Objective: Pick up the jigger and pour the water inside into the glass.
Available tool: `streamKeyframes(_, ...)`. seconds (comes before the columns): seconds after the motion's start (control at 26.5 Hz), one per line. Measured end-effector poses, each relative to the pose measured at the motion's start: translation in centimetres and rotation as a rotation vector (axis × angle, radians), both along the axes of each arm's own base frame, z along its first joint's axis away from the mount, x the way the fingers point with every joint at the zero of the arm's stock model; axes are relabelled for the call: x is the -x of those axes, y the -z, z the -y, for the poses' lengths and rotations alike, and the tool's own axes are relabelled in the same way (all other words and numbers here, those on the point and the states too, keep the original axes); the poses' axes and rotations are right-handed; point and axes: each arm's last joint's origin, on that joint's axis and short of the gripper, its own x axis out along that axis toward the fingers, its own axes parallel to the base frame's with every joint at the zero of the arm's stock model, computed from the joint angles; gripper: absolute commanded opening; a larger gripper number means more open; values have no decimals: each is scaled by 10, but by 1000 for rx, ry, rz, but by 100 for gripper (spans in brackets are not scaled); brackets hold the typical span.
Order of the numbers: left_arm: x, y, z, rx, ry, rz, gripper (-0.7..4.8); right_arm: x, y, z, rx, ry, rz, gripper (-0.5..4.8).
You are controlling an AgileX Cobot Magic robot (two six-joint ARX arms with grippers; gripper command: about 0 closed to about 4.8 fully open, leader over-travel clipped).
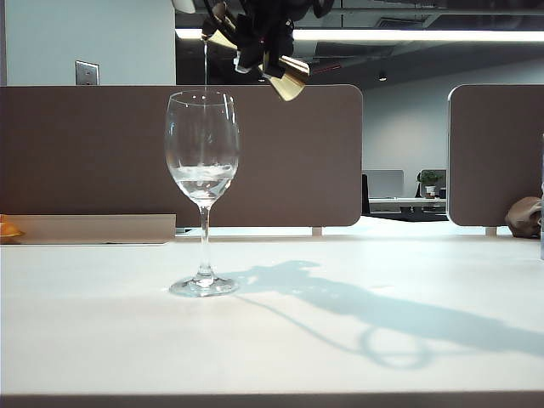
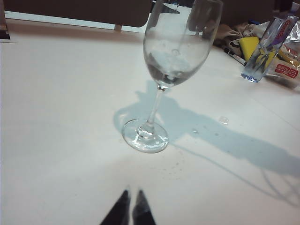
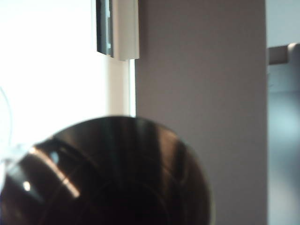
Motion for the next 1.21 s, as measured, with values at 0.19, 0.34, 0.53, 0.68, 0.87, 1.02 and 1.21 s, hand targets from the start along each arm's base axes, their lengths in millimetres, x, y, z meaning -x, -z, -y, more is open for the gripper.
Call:
streamKeyframes(0.19, 0, 0, 0, 0, 0, 0, 23, -3, 0, -3, 24, -8, 53, -1)
streamKeyframes(0.34, 0, 0, 0, 0, 0, 0, 23, -4, 2, -4, 74, -11, 81, -1)
streamKeyframes(0.53, 0, 0, 0, 0, 0, 0, 23, -7, 3, -4, 171, -38, 132, -1)
streamKeyframes(0.68, 0, 0, 0, 0, 0, 0, 23, -9, 0, -1, 181, -30, 171, -1)
streamKeyframes(0.87, 0, 0, 0, 0, 0, 0, 23, -12, -3, 0, 228, -38, 225, -1)
streamKeyframes(1.02, 0, 0, 0, 0, 0, 0, 23, -14, -12, 1, 222, -30, 257, -1)
streamKeyframes(1.21, 0, 0, 0, 0, 0, 0, 23, -15, -18, 2, 119, 6, 225, -1)
